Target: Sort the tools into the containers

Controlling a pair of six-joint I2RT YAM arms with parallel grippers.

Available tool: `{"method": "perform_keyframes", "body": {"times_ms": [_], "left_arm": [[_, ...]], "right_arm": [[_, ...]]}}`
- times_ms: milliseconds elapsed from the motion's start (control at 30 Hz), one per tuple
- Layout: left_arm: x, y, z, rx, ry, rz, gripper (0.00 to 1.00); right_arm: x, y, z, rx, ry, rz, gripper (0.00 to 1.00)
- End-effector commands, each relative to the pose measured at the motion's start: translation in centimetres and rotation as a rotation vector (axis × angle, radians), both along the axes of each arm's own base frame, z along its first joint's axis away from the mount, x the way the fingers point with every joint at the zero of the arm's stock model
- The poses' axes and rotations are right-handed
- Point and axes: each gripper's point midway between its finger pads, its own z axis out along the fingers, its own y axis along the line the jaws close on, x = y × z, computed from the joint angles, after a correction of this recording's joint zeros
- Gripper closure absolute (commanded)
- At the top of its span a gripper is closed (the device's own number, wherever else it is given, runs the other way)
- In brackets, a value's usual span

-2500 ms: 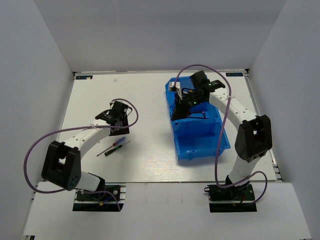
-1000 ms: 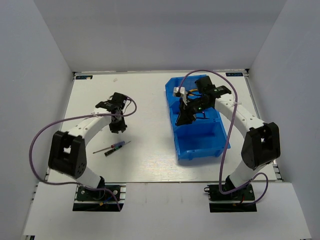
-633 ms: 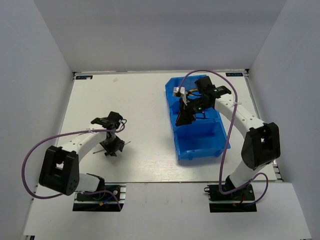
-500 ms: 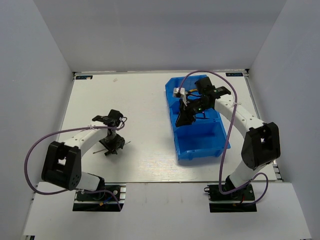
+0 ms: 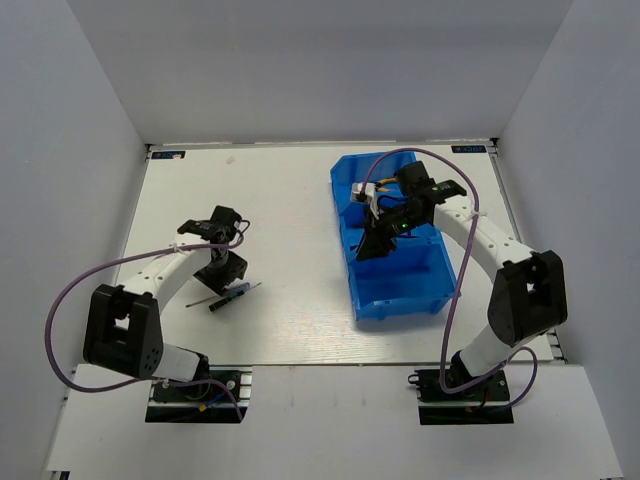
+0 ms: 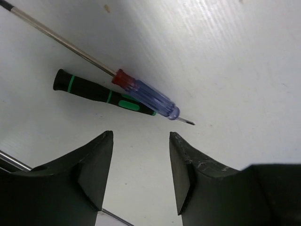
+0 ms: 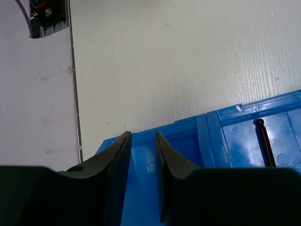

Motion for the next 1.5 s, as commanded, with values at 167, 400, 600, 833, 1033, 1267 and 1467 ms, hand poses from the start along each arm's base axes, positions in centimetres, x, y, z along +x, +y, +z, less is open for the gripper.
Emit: {"method": "perform_keyframes", "body": {"times_ms": [167, 400, 600, 833, 1033, 1267, 1467], "left_arm": [[0.3, 0.7, -1.2, -0.002, -0.041, 0.084, 0.37], [1.9, 1.5, -2.3, 0.040, -0.027, 0.109, 0.38], [1.9, 2.2, -3.4, 0.058, -0.006, 0.128, 0.40], [1.3, 3.0, -4.9, 0.078, 0.020, 0.147, 0.42], [1.4, 3.2, -5.8, 0.093, 0.038, 0.148, 0.46], [0.7, 2.7, -7.3, 0.101, 0.060, 0.124, 0.72], [6.5, 0.2, -2.7, 0.051, -0.118, -0.100, 1.00]], "right_arm": [[-0.2, 0.2, 1.2, 0.046, -0.002, 0.015, 0.67], [-0.9, -0.2, 1.1, 0.036, -0.001, 0.018, 0.67], [-0.9, -0.7, 0.8, 0.028, 0.005, 0.005, 0.67], [-1.0, -0.7, 0.8, 0.033, 0.021, 0.009, 0.67], [-1.1, -0.9, 0.7, 0.030, 0.029, 0.005, 0.67], [-0.9, -1.2, 0.7, 0.027, 0.035, -0.003, 0.67], [-0.6, -1.4, 1.1, 0.018, 0.026, -0.002, 0.67]]}}
